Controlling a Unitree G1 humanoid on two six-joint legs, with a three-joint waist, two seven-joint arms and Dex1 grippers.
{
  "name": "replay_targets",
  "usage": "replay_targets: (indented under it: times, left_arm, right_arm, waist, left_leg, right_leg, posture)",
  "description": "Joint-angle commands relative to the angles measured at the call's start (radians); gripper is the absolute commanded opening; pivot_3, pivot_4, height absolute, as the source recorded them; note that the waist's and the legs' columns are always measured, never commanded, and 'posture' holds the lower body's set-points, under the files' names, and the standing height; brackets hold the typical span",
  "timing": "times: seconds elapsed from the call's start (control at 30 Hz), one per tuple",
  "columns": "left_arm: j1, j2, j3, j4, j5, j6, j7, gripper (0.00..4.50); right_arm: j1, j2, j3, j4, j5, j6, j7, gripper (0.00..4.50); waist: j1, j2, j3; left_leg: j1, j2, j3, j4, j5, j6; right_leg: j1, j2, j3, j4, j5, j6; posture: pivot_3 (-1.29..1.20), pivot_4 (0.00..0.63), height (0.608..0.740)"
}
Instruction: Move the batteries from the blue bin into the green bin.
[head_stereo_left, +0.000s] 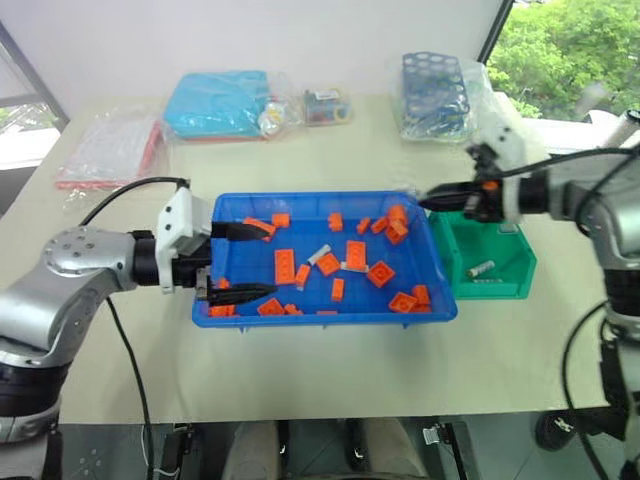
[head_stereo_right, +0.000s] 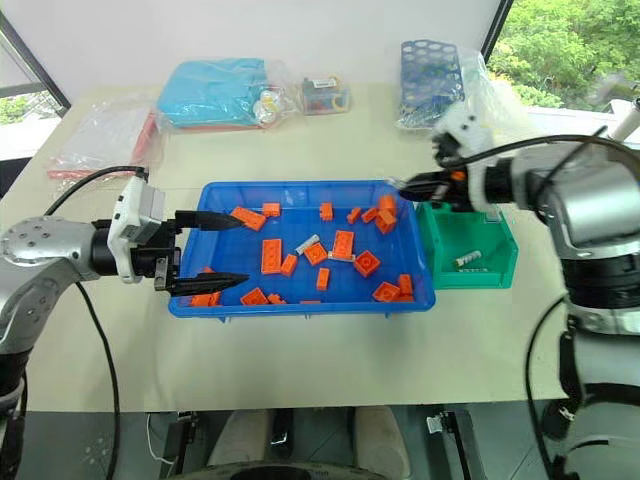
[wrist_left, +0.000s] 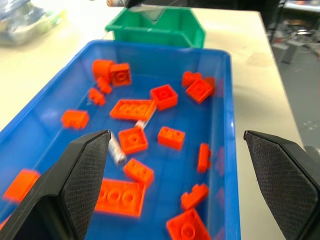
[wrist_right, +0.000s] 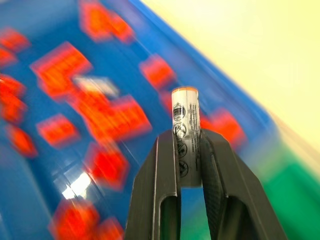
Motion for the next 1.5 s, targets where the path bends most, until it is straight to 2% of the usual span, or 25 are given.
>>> replay_targets:
  times: [0.03, 0.13, 0.3, 0.43, 0.6, 0.77, 0.9, 1.13, 1.5]
  left_arm:
    - [-0.034, -0.010, -0.011, 0.012, 0.011, -0.029, -0.018, 4.50]
    - [-0.044, -0.016, -0.019, 0.025, 0.021, -0.037, -0.027, 4.50]
    - [-0.049, -0.016, -0.019, 0.040, 0.032, -0.048, -0.040, 4.50]
    - [-0.033, -0.012, -0.008, 0.032, 0.033, -0.051, -0.041, 4.50]
    - [-0.024, -0.007, -0.002, 0.029, 0.035, -0.053, -0.042, 4.50]
    - [-0.015, -0.026, 0.002, 0.026, 0.053, -0.060, -0.004, 4.50]
    - [0.012, -0.012, 0.033, -0.005, 0.040, -0.046, 0.019, 4.50]
    - [0.042, 0.011, 0.084, -0.045, 0.016, -0.017, 0.057, 4.50]
    - [0.035, 0.024, 0.108, -0.071, -0.006, 0.017, 0.091, 4.50]
  right_arm:
    - [0.071, -0.047, -0.067, -0.020, -0.015, -0.040, -0.045, 0.06]
    - [0.113, -0.062, -0.073, -0.017, -0.033, -0.056, -0.091, 1.51]
    - [0.062, -0.059, -0.044, 0.020, -0.059, -0.121, -0.104, 4.06]
    - [-0.069, 0.031, -0.022, 0.004, -0.001, -0.140, -0.074, 4.06]
    - [-0.143, 0.185, 0.150, -0.034, -0.015, -0.213, -0.009, 4.06]
    - [-0.176, 0.405, 0.354, 0.134, -0.164, -0.415, -0.053, 4.06]
    - [-0.230, 0.521, 0.441, 0.317, -0.257, -0.557, -0.042, 4.06]
    - [-0.237, 0.569, 0.488, 0.437, -0.343, -0.700, 0.028, 4.06]
    - [-0.284, 0.657, 0.478, 0.684, -0.462, -0.886, -0.019, 4.06]
  waist:
    - [-0.002, 0.000, 0.000]
    - [-0.003, 0.000, 0.000]
    - [0.000, 0.000, 0.000]
    - [-0.005, 0.001, 0.000]
    - [-0.003, 0.000, 0.000]
    - [0.003, 0.000, 0.000]
    - [0.002, 0.000, 0.000]
    - [0.002, 0.000, 0.000]
    - [-0.003, 0.000, 0.000]
  left_leg:
    - [0.000, 0.000, 0.000, 0.000, 0.000, 0.000]
    - [0.000, 0.000, 0.000, 0.000, 0.000, 0.000]
    - [0.000, 0.000, 0.001, 0.001, 0.000, 0.000]
    - [0.000, 0.000, 0.001, 0.001, 0.000, 0.000]
    - [0.000, 0.003, 0.000, 0.000, 0.000, 0.000]
    - [-0.001, 0.002, 0.000, 0.001, 0.000, 0.000]
    - [-0.002, 0.002, 0.000, 0.003, 0.000, 0.000]
    - [-0.002, 0.002, 0.000, 0.003, 0.000, 0.000]
    - [-0.001, 0.003, 0.000, 0.002, 0.000, -0.001]
  right_leg:
    - [0.000, 0.000, 0.000, 0.000, 0.000, 0.000]
    - [0.000, 0.001, 0.001, 0.000, 0.000, 0.000]
    - [-0.001, 0.001, 0.001, 0.001, 0.000, 0.000]
    - [-0.001, 0.001, 0.001, 0.001, 0.000, 0.000]
    - [-0.001, 0.002, 0.001, 0.001, 0.000, 0.000]
    - [-0.001, 0.002, 0.001, 0.002, 0.000, 0.000]
    - [-0.001, 0.001, 0.001, 0.002, 0.000, 0.000]
    - [-0.001, 0.001, 0.000, 0.002, 0.000, 0.000]
    - [-0.001, 0.001, 0.000, 0.003, 0.000, 0.000]
  posture:
    - [0.00, 0.150, 0.739]
    - [0.00, 0.150, 0.739]
    - [0.00, 0.150, 0.739]
    - [0.00, 0.150, 0.739]
    - [0.00, 0.150, 0.739]
    - [0.00, 0.150, 0.739]
    - [0.00, 0.150, 0.739]
    - [0.00, 0.150, 0.739]
    - [0.00, 0.150, 0.739]
